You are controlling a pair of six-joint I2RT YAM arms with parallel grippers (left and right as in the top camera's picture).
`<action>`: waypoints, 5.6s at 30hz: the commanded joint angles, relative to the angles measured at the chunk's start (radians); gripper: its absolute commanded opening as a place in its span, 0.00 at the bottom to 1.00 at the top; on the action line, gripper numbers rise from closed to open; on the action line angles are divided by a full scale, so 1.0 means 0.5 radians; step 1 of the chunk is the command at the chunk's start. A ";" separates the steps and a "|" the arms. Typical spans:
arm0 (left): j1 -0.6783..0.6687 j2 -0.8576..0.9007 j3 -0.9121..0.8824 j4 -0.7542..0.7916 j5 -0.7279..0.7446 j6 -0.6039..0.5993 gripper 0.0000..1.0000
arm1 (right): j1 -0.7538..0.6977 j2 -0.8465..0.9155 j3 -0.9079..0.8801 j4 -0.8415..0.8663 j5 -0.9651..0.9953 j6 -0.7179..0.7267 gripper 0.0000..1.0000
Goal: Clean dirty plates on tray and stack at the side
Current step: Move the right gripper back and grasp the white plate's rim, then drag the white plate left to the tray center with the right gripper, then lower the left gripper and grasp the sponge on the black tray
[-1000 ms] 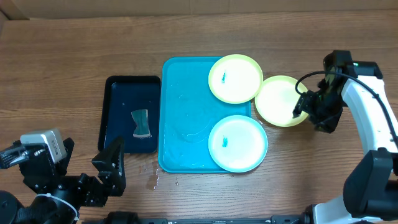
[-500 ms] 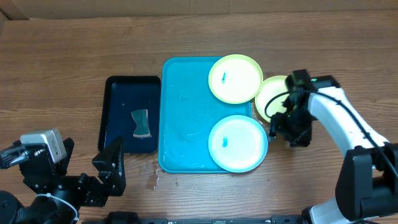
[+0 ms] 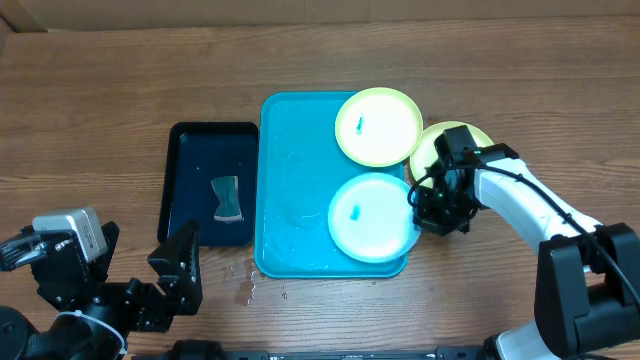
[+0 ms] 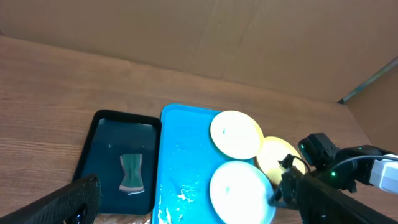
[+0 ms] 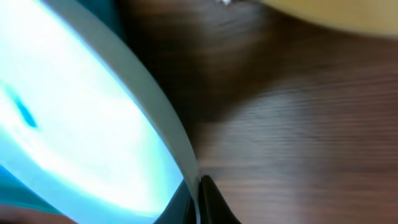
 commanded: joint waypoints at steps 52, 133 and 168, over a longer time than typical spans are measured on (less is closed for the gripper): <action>0.012 0.007 -0.446 -0.100 -0.060 0.037 0.83 | 0.764 0.121 -0.012 1.051 0.587 1.061 0.14; 0.008 2.127 -0.969 0.775 -0.410 0.159 0.04 | 0.764 0.172 -0.014 1.080 0.500 1.112 0.40; 0.011 1.444 -0.967 0.699 -0.431 0.159 0.04 | 0.764 0.172 -0.014 1.131 0.568 1.111 0.04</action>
